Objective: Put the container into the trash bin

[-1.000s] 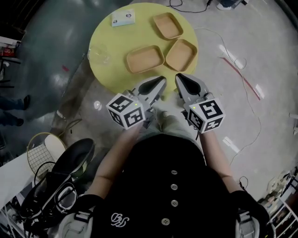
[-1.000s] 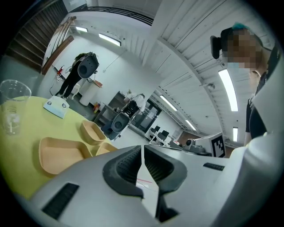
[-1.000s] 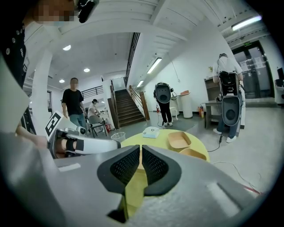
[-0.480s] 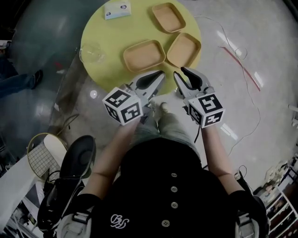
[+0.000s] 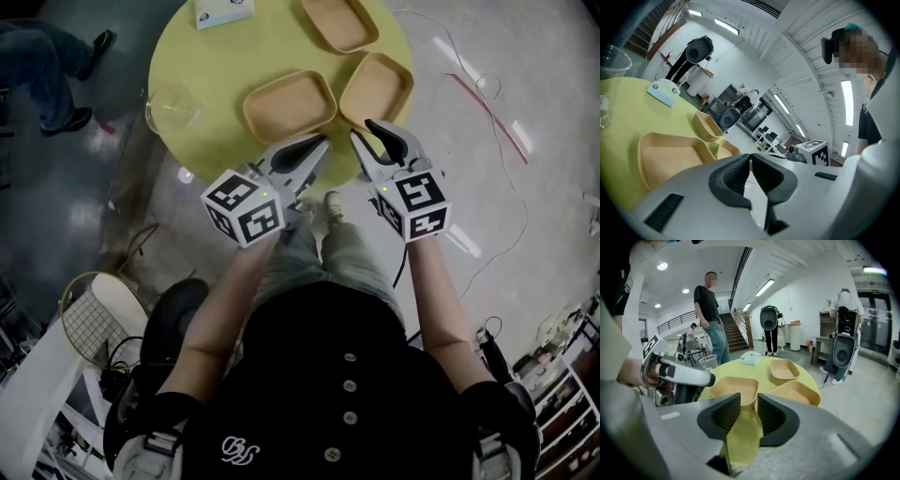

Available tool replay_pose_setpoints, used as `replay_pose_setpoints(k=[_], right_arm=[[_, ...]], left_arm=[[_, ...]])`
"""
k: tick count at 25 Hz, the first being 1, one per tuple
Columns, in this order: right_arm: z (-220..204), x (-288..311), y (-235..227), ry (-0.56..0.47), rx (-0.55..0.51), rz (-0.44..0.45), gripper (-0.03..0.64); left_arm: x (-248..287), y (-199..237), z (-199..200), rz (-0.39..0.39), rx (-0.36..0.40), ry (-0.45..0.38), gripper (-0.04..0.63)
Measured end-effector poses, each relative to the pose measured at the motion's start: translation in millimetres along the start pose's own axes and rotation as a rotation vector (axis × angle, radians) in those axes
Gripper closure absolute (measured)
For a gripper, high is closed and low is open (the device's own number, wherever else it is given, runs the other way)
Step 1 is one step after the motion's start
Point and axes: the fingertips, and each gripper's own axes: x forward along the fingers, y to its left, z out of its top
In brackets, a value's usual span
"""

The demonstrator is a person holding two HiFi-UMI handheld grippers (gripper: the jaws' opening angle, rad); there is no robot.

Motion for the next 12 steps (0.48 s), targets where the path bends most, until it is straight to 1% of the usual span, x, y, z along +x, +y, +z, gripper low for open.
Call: replay_pose_setpoints(k=[3, 5, 7, 9, 12], right_arm=[[-7, 9, -5, 0.030, -0.017, -0.022, 0.514], [-14, 15, -6, 0.074, -0.087, -0.044, 0.514], [-25, 19, -7, 0.134, -0.190, -0.067, 0.515], [-35, 20, -12, 0.187, -0.272, -0.077, 0.515], [-42, 23, -18, 0.226, -0.328, -0.080, 0.515]], left_arm=[[2, 8, -6, 0.005, -0.021, 0.007, 0.566], [3, 11, -11, 0.005, -0.032, 0.016, 0.566], [6, 11, -18, -0.003, -0.044, 0.027, 0.566], [11, 10, -26, -0.009, -0.055, 0.035, 0.566], [18, 10, -33, -0.010, -0.068, 0.042, 0.566]])
